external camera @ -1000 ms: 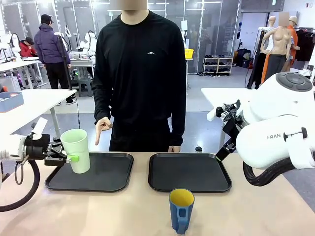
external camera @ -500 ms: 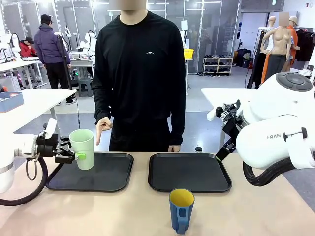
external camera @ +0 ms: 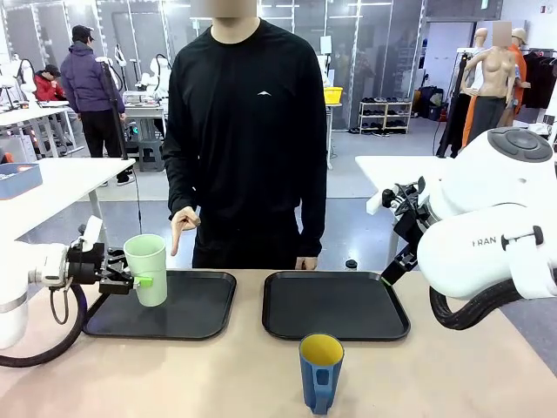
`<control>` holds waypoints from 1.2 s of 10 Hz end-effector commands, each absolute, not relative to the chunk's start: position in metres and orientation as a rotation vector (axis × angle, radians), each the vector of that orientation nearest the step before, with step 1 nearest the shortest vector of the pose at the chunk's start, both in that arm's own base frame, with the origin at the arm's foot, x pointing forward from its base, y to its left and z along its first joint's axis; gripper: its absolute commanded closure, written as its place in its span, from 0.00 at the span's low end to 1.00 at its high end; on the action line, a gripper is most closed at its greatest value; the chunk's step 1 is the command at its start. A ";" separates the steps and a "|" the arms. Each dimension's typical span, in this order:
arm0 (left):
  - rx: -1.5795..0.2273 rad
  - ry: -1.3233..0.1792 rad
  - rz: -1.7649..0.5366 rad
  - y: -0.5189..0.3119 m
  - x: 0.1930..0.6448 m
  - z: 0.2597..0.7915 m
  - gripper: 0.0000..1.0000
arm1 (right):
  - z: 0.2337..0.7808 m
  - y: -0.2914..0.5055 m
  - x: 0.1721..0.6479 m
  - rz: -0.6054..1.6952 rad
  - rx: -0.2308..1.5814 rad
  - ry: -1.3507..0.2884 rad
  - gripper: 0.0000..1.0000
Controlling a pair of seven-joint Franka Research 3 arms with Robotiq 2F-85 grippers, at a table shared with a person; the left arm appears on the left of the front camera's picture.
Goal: Sort and store the cups by type.
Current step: Place the picked Reusable plastic cup into the Flat Tray indicated by the person.
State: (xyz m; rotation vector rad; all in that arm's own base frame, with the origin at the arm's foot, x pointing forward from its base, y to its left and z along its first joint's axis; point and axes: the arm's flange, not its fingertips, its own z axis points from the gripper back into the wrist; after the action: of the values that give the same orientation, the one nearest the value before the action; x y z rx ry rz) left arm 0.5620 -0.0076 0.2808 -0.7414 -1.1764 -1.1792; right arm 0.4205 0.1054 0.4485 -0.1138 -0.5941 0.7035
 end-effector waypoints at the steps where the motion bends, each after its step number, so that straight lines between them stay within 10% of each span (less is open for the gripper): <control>1: -0.749 -1.162 -1.170 -0.008 0.570 0.275 0.14 | 0.448 0.105 0.421 0.702 -0.110 -0.592 0.00; 11: -0.802 -1.144 -1.098 0.000 0.573 0.250 0.14 | 0.448 0.105 0.421 0.702 -0.110 -0.592 0.00; 12: -0.805 -1.139 -1.093 0.001 0.573 0.248 0.02 | 0.448 0.105 0.421 0.702 -0.110 -0.592 0.00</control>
State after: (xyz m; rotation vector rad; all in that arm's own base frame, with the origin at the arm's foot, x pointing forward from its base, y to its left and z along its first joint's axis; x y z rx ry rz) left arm 0.5671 -0.0010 0.2502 -0.7850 -1.1391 -1.1025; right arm 0.4205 0.1054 0.4485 -0.1138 -0.5941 0.7035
